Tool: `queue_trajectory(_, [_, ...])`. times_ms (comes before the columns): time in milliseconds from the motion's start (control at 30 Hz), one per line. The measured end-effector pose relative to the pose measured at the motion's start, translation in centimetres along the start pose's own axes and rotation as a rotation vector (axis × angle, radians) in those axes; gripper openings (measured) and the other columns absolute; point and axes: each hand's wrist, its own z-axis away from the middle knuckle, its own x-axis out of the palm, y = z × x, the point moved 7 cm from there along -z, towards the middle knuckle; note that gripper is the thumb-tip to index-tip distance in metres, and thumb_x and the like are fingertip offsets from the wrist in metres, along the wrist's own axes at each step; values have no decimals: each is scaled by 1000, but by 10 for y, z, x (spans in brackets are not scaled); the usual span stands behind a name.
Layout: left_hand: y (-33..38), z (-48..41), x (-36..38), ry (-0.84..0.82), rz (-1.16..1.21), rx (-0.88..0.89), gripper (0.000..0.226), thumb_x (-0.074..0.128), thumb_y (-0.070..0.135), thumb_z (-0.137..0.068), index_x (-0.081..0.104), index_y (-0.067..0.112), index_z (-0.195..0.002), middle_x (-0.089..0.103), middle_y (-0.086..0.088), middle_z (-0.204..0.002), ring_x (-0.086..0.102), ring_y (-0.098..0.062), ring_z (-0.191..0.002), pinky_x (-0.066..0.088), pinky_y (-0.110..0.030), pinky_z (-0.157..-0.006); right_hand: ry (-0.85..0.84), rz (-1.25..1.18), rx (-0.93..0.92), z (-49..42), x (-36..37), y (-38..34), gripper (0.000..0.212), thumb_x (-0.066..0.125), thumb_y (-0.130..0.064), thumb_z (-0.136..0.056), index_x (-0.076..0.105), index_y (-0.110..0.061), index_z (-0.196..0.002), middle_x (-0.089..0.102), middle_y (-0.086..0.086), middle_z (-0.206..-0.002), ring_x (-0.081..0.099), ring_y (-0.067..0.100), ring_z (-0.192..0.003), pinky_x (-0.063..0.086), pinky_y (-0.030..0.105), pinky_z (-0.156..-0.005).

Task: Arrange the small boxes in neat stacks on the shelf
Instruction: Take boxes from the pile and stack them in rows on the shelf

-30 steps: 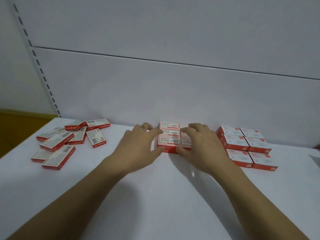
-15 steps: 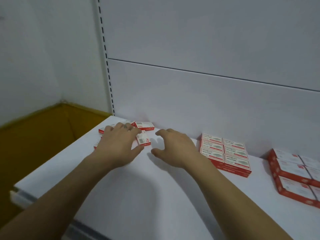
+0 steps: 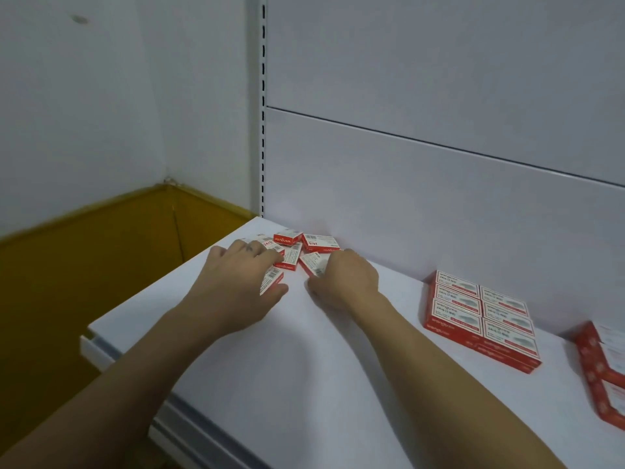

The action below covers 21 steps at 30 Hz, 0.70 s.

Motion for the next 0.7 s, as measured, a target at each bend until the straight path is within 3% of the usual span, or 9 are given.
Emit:
queue_trajectory(67, [5, -2, 1, -14, 8, 8, 53, 38, 58, -92, 34, 35, -140, 36, 6, -150, 30, -17, -137, 25, -43, -111, -13, -76, 6, 4, -4, 6, 18, 64, -30, -77, 56, -18, -88, 63, 1, -96, 55, 20, -78, 39, 25, -60])
queue_trajectory(167, [15, -8, 6, -48, 14, 26, 59, 40, 59, -91, 27, 35, -144, 32, 5, -153, 27, -20, -140, 23, -46, -115, -30, -180, -15, 15, -11, 16, 7, 65, -17, -77, 59, -18, -82, 61, -2, -83, 56, 19, -74, 39, 24, -58])
queue_trajectory(333, [50, -17, 13, -52, 119, 110, 75, 50, 59, -87, 11, 39, -148, 26, 6, -156, 25, -22, -142, 22, -50, -116, 16, -197, -56, 38, -32, 45, 35, 66, -15, -78, 67, -21, -113, 66, -2, -111, 60, 19, -103, 45, 24, -77])
queue_trajectory(433, [77, -18, 9, -28, 216, 165, 82, 58, 56, -84, 8, 42, -147, 28, 7, -155, 29, -22, -140, 24, -48, -114, 49, -199, -43, 56, -50, 70, 42, 66, -11, -79, 63, -22, -120, 63, -2, -115, 59, 20, -99, 45, 27, -77])
queue_trajectory(567, [120, -18, 2, 31, 323, 294, 82, 67, 51, -80, 17, 43, -144, 52, 6, -137, 50, -18, -122, 41, -39, -100, 144, -229, 5, 82, -74, 106, 41, 65, -8, -77, 64, -23, -116, 62, -3, -108, 60, 18, -87, 51, 32, -74])
queue_trajectory(700, [165, -21, 2, 41, 460, 416, 61, 70, 42, -78, 35, 44, -128, 62, 15, -106, 59, -12, -102, 47, -35, -86, 222, -194, 65, 104, -91, 140, 41, 67, -13, -79, 63, -25, -117, 60, -4, -111, 57, 16, -96, 44, 26, -79])
